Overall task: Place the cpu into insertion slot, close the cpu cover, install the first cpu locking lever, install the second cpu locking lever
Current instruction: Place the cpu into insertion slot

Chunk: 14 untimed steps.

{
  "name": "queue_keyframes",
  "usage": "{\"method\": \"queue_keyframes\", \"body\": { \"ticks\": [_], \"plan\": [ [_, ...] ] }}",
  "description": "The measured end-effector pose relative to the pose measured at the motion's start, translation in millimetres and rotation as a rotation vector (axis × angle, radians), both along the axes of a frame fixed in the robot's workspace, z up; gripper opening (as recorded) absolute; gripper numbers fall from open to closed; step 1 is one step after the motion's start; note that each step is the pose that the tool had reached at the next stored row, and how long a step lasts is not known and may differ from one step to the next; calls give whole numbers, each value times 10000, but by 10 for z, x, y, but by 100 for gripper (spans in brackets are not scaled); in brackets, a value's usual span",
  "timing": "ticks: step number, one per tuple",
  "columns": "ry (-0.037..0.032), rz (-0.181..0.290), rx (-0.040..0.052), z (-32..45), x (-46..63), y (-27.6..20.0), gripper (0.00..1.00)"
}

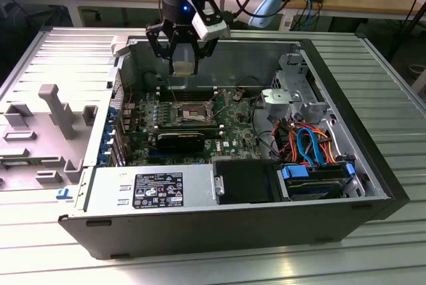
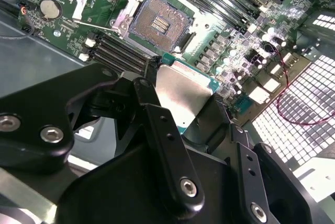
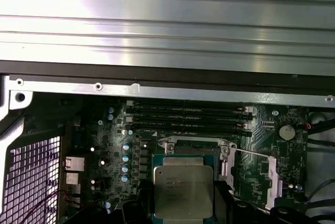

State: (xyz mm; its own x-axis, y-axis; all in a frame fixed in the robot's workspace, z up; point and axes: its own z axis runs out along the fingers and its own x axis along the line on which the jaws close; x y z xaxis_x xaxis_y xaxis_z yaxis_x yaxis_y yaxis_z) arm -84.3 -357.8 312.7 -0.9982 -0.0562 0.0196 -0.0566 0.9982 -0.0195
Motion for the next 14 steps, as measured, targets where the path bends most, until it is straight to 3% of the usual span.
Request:
{"method": "queue_keyframes", "body": {
  "ticks": [14],
  "plan": [
    [2, 0, -10, -102, 0, -1, 55]
  ]
}}
